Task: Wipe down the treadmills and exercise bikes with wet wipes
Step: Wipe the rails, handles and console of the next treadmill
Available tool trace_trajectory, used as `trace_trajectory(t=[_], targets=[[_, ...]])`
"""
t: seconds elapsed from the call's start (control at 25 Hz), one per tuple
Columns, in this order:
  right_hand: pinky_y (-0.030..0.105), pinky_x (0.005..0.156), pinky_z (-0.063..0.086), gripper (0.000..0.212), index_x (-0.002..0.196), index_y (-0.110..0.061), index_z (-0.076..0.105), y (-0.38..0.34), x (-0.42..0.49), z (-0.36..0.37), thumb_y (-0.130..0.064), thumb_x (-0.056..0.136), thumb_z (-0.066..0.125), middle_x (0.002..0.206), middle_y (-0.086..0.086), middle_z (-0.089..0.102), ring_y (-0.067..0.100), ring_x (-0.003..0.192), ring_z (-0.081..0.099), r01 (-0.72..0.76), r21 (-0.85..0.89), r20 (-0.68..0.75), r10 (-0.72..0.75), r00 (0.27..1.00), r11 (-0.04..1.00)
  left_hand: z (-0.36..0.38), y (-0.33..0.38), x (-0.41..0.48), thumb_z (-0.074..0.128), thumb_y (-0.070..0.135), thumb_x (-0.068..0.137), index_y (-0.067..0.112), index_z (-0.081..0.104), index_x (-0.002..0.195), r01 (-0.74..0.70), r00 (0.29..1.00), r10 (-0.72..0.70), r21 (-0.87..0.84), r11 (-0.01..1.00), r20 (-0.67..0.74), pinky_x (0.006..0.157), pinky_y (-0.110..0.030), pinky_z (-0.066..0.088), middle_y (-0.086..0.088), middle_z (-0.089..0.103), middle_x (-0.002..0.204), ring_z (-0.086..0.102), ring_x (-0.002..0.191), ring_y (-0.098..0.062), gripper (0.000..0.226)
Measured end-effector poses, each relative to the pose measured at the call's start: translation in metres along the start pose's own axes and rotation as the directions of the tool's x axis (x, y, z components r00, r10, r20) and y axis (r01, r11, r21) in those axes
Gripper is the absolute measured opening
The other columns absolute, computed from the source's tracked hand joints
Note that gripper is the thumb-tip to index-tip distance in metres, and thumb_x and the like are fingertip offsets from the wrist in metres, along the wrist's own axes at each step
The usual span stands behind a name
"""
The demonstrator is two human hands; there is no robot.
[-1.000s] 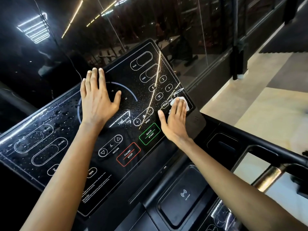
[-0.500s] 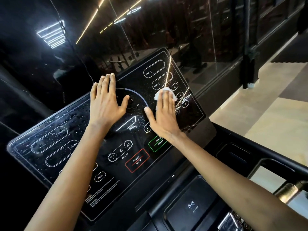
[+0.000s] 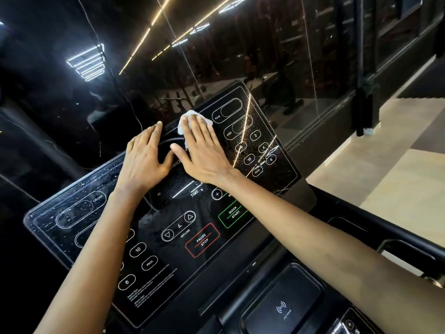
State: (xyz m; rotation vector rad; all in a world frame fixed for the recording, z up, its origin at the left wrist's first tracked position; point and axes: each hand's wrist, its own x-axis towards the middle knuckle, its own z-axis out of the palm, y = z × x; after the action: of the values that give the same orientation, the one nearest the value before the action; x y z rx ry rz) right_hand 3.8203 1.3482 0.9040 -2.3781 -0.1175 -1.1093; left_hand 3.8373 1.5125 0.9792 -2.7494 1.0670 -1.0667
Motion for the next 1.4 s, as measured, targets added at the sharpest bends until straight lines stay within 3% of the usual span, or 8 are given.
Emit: trace_trajectory(t=[0.32,0.44,0.56,0.72,0.88,1.04,1.24,1.4], targets=[[0.046,0.126,0.007,0.065,0.16,-0.016,0.017,0.005,0.007,0.001,-0.05,0.105,0.023,0.167,0.005,0.018,0.021,0.155,0.01,-0.039,-0.034,-0.071,0.036,0.997,0.999,-0.002,-0.002,-0.007,0.056,0.044,0.098,0.01,0.031,0.156,0.015,1.0,-0.014,0.026,1.0,-0.012,0.116,-0.043,0.026,-0.013,0.043,0.153,0.038,0.142,-0.029,0.072],[0.048,0.126,0.007,0.062,0.161,-0.019,0.013,0.031,0.0,-0.004,-0.046,0.105,0.021,0.168,0.001,0.013,0.017,0.155,0.005,-0.235,0.049,-0.127,0.239,0.963,0.971,0.0,0.006,-0.006,0.054,0.045,0.099,0.007,0.032,0.154,0.042,0.999,-0.04,0.063,0.997,-0.036,0.115,-0.045,0.027,-0.016,0.045,0.149,0.04,0.138,-0.032,0.071],[0.047,0.126,0.0,0.063,0.161,-0.02,0.009,0.047,-0.027,-0.001,-0.045,0.105,0.023,0.168,0.0,0.01,0.015,0.155,0.002,-0.316,0.032,-0.15,0.317,0.936,0.948,0.006,0.016,-0.001,0.051,0.048,0.099,0.005,0.032,0.153,0.068,0.997,-0.063,0.098,0.993,-0.054,0.113,-0.049,0.029,-0.02,0.046,0.144,0.042,0.133,-0.036,0.072],[0.048,0.126,0.005,0.066,0.161,-0.013,0.004,0.068,-0.046,-0.004,-0.042,0.105,0.028,0.168,0.01,0.004,0.022,0.155,-0.003,-0.46,0.154,-0.142,0.48,0.866,0.875,0.015,0.032,0.013,0.051,0.048,0.098,0.0,0.032,0.151,0.059,0.997,-0.053,0.097,0.994,-0.059,0.114,-0.049,0.029,-0.023,0.046,0.143,0.042,0.133,-0.038,0.074],[0.043,0.127,0.001,0.074,0.16,-0.006,0.003,0.058,-0.044,-0.001,-0.049,0.105,0.027,0.167,0.017,0.0,0.028,0.155,-0.006,-0.362,0.101,-0.1,0.372,0.923,0.927,0.023,0.049,0.034,0.051,0.047,0.098,-0.003,0.032,0.151,0.031,0.999,-0.027,0.091,0.995,-0.042,0.115,-0.048,0.029,-0.023,0.045,0.145,0.042,0.134,-0.037,0.075],[0.047,0.126,0.003,0.075,0.16,-0.009,0.002,0.079,-0.012,-0.018,-0.054,0.104,0.022,0.167,0.016,0.001,0.028,0.155,-0.005,-0.411,0.111,-0.088,0.421,0.903,0.905,0.03,0.058,0.047,0.051,0.047,0.097,-0.003,0.03,0.152,0.018,0.999,-0.015,0.089,0.996,-0.032,0.116,-0.048,0.028,-0.022,0.044,0.148,0.04,0.137,-0.036,0.076],[0.042,0.127,-0.003,0.069,0.161,-0.014,-0.001,0.093,0.022,-0.03,-0.051,0.106,0.018,0.168,0.009,-0.003,0.02,0.155,-0.009,-0.219,0.055,-0.062,0.222,0.973,0.974,0.035,0.067,0.059,0.05,0.045,0.098,0.002,0.026,0.156,-0.01,1.0,0.011,0.065,0.998,-0.02,0.119,-0.047,0.025,-0.019,0.036,0.158,0.035,0.143,-0.036,0.076],[0.043,0.127,0.001,0.071,0.161,-0.014,0.003,0.096,0.009,-0.02,-0.054,0.105,0.02,0.168,0.008,0.0,0.021,0.155,-0.006,-0.396,0.104,-0.153,0.408,0.9,0.912,0.038,0.077,0.074,0.05,0.045,0.099,0.002,0.025,0.156,-0.048,0.999,0.048,0.067,0.997,0.002,0.12,-0.046,0.025,-0.02,0.034,0.159,0.035,0.144,-0.036,0.076]])
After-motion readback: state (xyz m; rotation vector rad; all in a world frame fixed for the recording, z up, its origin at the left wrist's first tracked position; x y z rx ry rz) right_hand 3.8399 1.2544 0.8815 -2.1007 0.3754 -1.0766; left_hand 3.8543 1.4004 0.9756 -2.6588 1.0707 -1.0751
